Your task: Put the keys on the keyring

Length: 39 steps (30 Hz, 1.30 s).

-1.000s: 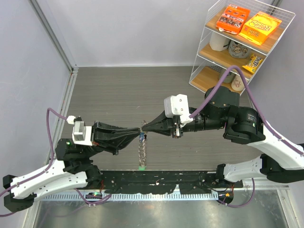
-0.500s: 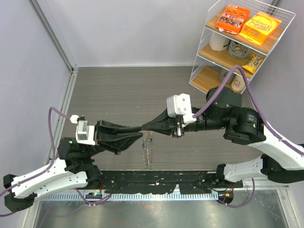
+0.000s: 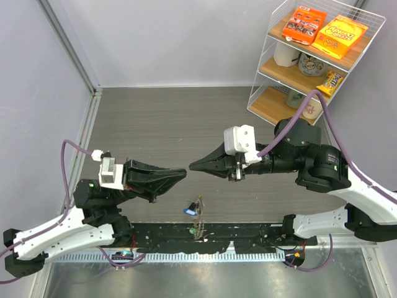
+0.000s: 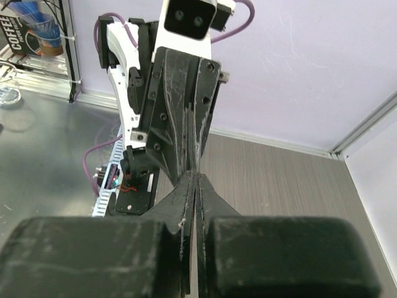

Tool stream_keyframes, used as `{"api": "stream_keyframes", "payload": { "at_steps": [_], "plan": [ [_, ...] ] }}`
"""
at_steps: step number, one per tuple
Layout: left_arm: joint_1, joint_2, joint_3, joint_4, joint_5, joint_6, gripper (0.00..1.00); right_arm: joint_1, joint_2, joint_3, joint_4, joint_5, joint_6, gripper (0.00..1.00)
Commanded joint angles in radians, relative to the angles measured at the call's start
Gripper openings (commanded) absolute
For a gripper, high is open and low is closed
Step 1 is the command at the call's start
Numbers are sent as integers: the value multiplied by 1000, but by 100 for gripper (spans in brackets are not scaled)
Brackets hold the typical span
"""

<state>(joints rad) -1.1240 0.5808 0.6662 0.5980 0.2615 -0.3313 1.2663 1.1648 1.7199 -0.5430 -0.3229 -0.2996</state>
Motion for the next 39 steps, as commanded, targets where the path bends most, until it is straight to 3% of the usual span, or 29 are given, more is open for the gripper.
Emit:
{"api": "stream_keyframes", "payload": {
  "at_steps": [1, 5, 7, 10, 15, 19, 28, 39],
  "plan": [
    [0, -41, 15, -46, -36, 24, 6, 4, -66, -61, 55, 85, 37, 6],
    [1, -81, -2, -99, -51, 41, 7, 2, -99, -147, 52, 155, 72, 6],
    [1, -99, -17, -115, -54, 47, 7, 4, -112, -184, 46, 192, 89, 21],
    [1, -128, -28, -147, -51, 58, 8, 1, -152, -241, 44, 255, 134, 26],
    [1, -159, -39, -194, -51, 66, 7, -5, -255, -397, 46, 396, 232, 50],
    [0, -173, -48, -227, -61, 71, 8, -28, -341, -549, 32, 545, 365, 60],
    [1, -203, -77, -262, -107, 64, 5, -50, -453, -834, -64, 647, 698, 62],
    [0, -225, -85, -291, -119, 48, 7, -50, -511, -1154, -35, 562, 1034, 58]
  ]
}}
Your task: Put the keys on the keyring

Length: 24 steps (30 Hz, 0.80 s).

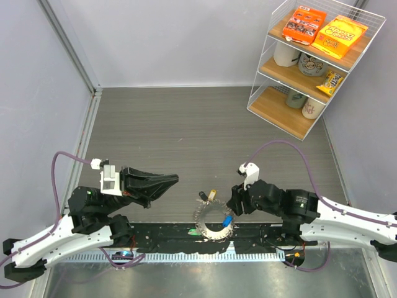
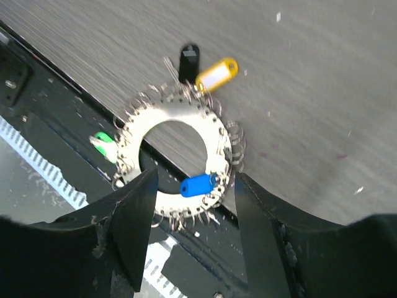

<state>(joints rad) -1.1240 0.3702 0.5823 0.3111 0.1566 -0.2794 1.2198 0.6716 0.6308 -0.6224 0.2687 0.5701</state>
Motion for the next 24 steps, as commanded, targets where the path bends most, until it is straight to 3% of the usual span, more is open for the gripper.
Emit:
{"api": "stream_keyframes", "payload": {
  "at_steps": [1, 24],
  "plan": [
    [0, -16, -2, -6, -14, -6, 8, -3, -20, -97, 59, -37, 175, 57],
    [1, -60, -9, -47, -19, -26, 10, -2, 88, -266, 217, -154, 329, 45]
  ]
}}
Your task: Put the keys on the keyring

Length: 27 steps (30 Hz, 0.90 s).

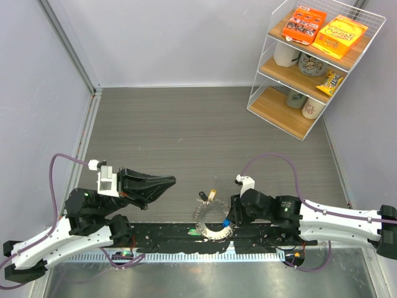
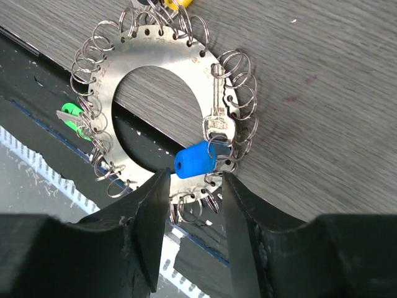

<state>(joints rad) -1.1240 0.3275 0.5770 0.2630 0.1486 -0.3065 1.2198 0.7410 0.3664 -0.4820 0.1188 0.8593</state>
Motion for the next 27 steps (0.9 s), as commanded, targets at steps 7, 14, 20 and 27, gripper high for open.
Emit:
{"api": "stream_keyframes", "payload": {
  "at_steps": [7, 14, 20, 27],
  "plan": [
    [1, -39, -11, -8, -18, 9, 11, -2, 83, -17, 149, -28, 56, 38],
    [1, -62, -20, -18, -26, 17, 11, -2, 69, -23, 140, 5, 79, 35],
    [1, -68, -26, -13, -30, 20, 11, -2, -3, -20, 94, 31, 93, 34],
    [1, -71, -31, -8, -30, 26, 11, -2, -38, -35, 53, 47, 107, 34]
  ]
}}
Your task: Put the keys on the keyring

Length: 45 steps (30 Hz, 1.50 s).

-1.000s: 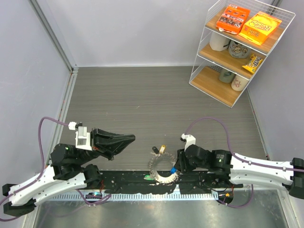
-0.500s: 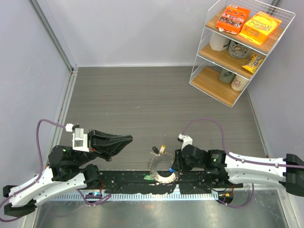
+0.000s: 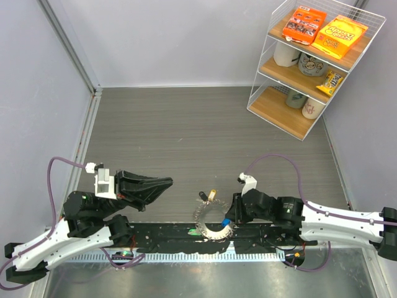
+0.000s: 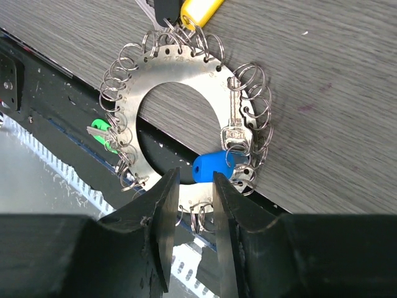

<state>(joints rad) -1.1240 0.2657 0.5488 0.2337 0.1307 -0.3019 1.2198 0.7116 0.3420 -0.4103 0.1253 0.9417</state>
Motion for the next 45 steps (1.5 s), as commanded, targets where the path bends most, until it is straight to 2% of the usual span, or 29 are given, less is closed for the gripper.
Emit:
{"api": "stream_keyframes", "payload": {
  "at_steps": [1, 9, 23, 32, 38, 45],
  "plan": [
    [0, -10, -3, 21, -11, 21, 11, -2, -1, -15, -18, 39, 26, 34],
    [0, -22, -6, 15, -16, 23, 11, -2, 9, -49, 5, 37, 46, 37],
    [1, -45, -13, 0, -28, 35, 12, -2, 88, -28, 70, 31, 45, 36],
    [1, -65, -21, -5, -29, 37, 12, -2, 118, -5, 68, 50, 45, 26],
    [1, -69, -21, -7, -32, 37, 12, -2, 120, 11, 53, 68, 36, 6],
    [1, -51, -4, -7, -22, 35, 12, 1, 37, 40, 42, 94, -32, 6]
  ]
}}
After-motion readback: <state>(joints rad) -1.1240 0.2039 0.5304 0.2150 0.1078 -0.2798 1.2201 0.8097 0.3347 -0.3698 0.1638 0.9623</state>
